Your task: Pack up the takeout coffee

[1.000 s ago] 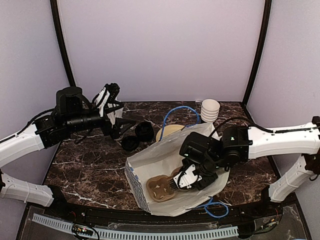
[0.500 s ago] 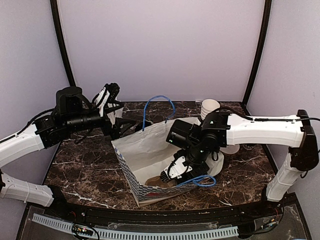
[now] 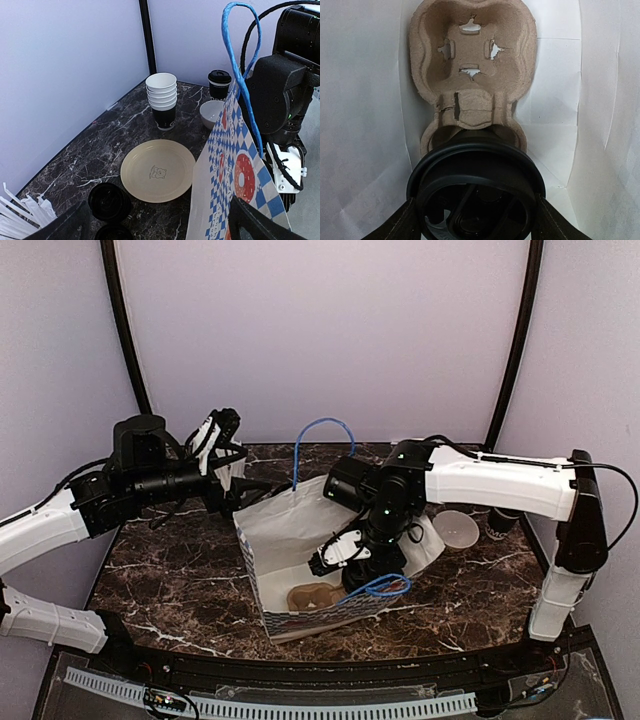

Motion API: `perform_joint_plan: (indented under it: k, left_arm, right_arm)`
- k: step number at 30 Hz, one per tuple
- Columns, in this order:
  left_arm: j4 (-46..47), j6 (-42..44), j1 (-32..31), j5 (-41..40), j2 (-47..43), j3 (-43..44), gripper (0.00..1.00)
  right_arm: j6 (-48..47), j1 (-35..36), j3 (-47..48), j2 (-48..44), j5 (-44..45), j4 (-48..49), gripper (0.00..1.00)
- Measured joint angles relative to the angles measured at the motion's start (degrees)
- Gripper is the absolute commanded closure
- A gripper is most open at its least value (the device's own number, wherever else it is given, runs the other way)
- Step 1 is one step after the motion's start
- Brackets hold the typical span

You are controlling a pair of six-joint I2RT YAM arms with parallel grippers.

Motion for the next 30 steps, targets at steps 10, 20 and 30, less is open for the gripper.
perform_joint_plan:
  k: [10, 20, 30]
  left_arm:
    - [-1.9, -0.4, 0.0, -2.0, 1.6, 1.7, 0.02]
    - [-5.4, -0.4, 0.1, -6.3, 1.6, 6.6, 0.02]
    - [-9.5, -0.7, 0.1, -7.5, -0.3, 7.9, 0.02]
  right_arm:
    - [2.5, 0.0, -1.3, -0.5, 2.0, 2.1, 0.47]
    - [0.2, -2.2, 4.1, 3.2, -1.6, -2.0, 0.23]
    - [-2.3, -3.9, 13.0, 8.9, -5.0, -7.7, 0.01]
